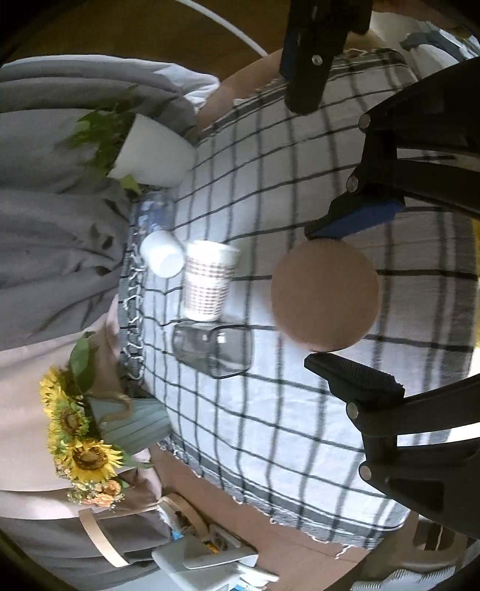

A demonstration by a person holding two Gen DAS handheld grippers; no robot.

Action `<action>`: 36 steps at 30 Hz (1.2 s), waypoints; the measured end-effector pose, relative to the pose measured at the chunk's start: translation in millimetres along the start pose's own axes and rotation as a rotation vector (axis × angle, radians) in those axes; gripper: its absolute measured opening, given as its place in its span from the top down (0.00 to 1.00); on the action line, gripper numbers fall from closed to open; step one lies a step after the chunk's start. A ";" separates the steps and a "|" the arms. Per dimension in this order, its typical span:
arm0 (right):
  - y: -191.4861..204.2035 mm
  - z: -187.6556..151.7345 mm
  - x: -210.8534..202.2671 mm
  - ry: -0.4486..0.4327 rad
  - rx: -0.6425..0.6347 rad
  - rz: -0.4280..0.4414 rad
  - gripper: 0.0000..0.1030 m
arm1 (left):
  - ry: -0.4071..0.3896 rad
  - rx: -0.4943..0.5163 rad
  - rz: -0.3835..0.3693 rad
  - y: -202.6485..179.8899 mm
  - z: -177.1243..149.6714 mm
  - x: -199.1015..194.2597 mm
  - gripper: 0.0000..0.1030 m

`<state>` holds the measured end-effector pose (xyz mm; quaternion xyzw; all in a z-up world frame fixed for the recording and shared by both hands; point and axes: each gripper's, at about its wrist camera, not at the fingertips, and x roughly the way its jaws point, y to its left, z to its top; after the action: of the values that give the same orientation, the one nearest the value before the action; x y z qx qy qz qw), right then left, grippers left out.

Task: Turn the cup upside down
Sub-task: 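Lower the pink cup upside down onto the cloth with the right gripper, then open the right gripper and withdraw it from the pink cup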

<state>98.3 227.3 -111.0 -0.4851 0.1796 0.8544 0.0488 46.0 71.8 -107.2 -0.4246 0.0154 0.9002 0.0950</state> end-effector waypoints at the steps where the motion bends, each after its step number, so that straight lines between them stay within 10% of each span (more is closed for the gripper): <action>1: 2.6 4.7 -3.1 -0.022 -0.006 -0.003 0.22 | -0.003 -0.007 -0.003 2.6 5.5 3.2 0.40; 10: 18.7 28.2 -19.8 -0.131 -0.036 -0.005 0.22 | 0.002 -0.039 -0.027 14.8 18.1 16.8 0.41; 27: 19.7 18.2 -1.5 -0.041 -0.032 -0.003 0.22 | 0.024 0.001 -0.025 13.8 -6.3 4.4 0.40; 36: 24.2 18.1 -9.1 -0.051 -0.011 -0.026 0.22 | -0.003 0.036 -0.057 13.8 5.1 -17.0 0.10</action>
<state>82.1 212.0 -88.6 -0.4657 0.1670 0.8668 0.0619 50.2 56.2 -91.6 -0.4216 0.0193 0.8975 0.1284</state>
